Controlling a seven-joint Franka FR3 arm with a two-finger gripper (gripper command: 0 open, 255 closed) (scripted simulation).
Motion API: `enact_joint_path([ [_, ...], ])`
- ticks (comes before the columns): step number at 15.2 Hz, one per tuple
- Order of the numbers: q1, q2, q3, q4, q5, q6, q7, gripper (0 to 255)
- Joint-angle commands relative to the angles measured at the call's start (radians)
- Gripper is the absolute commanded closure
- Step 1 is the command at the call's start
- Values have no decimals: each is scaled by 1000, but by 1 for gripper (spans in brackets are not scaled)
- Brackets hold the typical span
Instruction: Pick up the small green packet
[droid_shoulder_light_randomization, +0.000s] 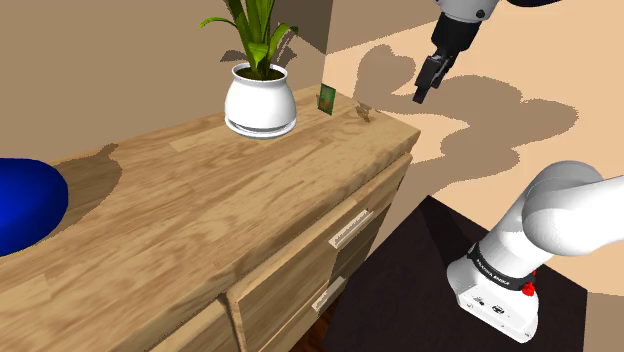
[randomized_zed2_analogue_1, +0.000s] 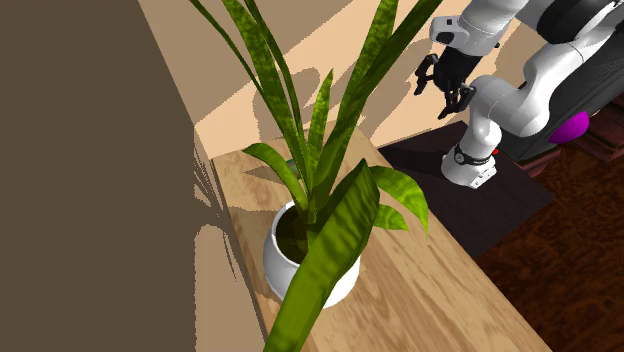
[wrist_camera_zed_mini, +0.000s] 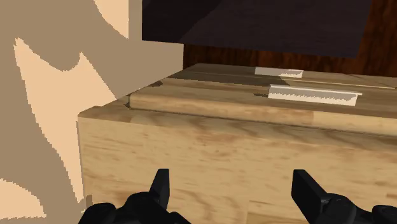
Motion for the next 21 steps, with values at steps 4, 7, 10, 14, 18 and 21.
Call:
enact_joint_path([
  [4,-10,122,-28,60,2,58,-21,0],
  [7,-16,244,-54,132,10,104,-43,0],
  [10,-20,367,-79,216,24,138,-68,0],
  [14,-25,531,-108,345,53,165,-105,0],
  [18,-32,698,-131,497,92,169,-145,0],
  [21,-42,826,-143,628,126,156,-174,0],
])
